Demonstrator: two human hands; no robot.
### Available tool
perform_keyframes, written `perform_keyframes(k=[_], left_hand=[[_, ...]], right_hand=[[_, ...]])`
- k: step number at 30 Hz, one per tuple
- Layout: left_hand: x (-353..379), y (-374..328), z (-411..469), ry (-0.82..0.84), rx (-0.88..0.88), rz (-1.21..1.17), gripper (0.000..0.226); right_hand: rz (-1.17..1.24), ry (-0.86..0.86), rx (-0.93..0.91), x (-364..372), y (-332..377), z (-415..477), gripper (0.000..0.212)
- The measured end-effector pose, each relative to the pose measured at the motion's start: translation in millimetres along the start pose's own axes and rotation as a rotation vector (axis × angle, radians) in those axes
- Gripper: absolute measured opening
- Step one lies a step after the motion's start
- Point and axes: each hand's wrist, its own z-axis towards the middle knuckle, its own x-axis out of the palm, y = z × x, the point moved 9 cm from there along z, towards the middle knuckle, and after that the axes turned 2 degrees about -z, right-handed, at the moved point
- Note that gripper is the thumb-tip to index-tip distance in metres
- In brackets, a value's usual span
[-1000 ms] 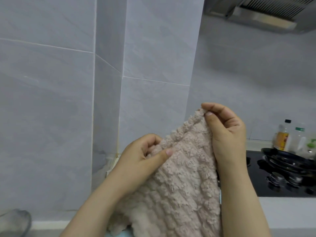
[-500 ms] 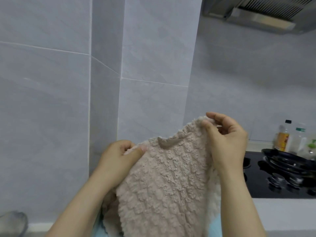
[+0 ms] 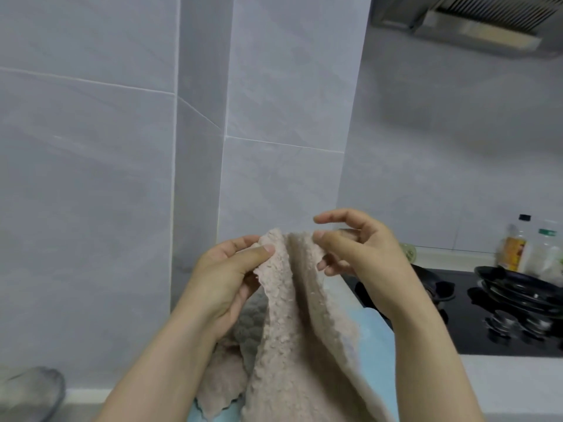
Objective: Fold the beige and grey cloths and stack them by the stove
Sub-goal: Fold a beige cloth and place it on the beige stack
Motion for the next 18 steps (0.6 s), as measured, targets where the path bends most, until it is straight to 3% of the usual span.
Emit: perform_keyframes(k=[6,11,18], left_hand=[[3.6,4.6,-0.6,0.047,-0.064,-0.044,0.033],[5.5,7.2,-4.0,0.037,-0.048,0.025,0.021],[12.4,8.5,-7.7,0.094,-0.080,-0.015,0.022]], right_hand=[[0.108,0.135,0.049,13.7,-14.3,5.6,0.018],[0.178,0.275,0.072,27.0,-18.1,3.8,0.026],[0.021,0.156,-0.015,30.0,-17.3,10.6,0.022]])
